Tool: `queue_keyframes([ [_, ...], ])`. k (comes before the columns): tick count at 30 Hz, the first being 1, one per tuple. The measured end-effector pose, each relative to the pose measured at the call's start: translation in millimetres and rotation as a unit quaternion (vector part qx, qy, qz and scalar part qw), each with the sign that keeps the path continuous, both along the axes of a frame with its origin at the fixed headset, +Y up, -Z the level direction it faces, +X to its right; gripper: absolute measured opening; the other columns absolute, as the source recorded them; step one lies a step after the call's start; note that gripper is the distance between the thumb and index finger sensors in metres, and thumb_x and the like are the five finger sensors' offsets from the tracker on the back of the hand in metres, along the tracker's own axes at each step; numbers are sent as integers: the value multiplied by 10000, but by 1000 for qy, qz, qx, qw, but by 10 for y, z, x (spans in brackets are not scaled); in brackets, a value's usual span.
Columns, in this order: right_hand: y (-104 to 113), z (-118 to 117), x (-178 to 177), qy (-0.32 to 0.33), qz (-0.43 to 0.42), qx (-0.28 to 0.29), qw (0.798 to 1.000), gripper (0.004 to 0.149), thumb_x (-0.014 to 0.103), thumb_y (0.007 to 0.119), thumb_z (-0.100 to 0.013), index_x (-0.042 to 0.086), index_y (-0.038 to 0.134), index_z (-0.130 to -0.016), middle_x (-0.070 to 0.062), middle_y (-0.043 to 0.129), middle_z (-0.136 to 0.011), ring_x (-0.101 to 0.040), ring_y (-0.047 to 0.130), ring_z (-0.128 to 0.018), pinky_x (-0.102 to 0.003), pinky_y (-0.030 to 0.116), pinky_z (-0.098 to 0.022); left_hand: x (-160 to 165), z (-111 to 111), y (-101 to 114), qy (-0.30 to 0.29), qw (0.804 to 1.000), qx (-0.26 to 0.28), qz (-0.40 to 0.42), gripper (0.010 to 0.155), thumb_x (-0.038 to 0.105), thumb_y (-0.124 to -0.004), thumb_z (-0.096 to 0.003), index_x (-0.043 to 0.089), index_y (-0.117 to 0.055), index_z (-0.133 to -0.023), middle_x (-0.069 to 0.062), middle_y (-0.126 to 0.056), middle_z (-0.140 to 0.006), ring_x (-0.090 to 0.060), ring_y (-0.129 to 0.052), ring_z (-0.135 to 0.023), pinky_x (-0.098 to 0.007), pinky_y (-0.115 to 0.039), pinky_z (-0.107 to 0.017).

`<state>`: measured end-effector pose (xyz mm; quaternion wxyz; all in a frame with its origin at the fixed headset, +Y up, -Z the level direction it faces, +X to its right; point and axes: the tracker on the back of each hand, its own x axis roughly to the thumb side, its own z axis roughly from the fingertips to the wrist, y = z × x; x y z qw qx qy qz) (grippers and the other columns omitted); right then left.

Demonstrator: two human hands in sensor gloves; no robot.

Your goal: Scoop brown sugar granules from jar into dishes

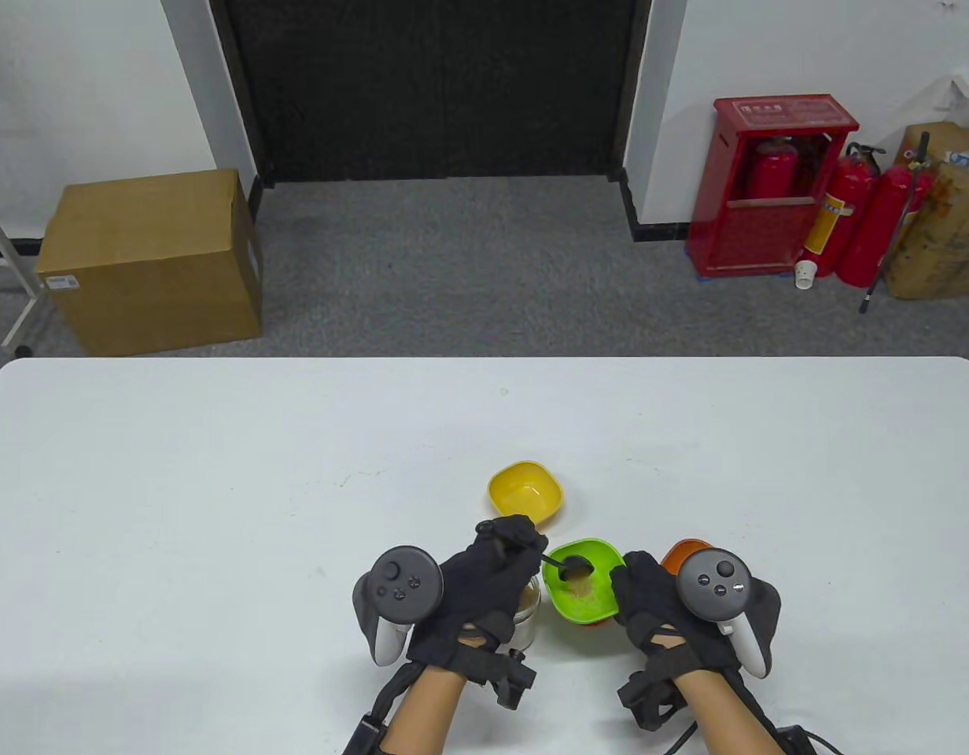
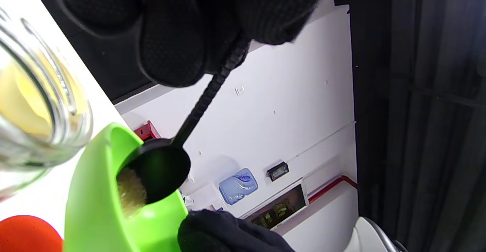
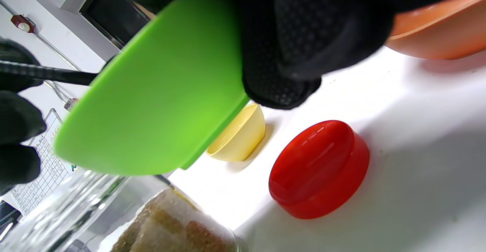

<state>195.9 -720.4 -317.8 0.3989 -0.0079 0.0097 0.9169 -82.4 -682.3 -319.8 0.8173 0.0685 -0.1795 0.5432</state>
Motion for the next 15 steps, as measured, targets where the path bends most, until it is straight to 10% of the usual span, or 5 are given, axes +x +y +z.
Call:
queue_keyframes([
  [15,-8,6,31,-4,-6,-6,1000,516,318,744,-568,-55,725,-924,-211,1008,-556,-325,937,-269,-458,822,-105,1,40,-22,-55,998,1,-5,434,272,-843,-537,266,-730,-956,-40,-884,-975,-276,-1004,-752,-551,-773,-581],
])
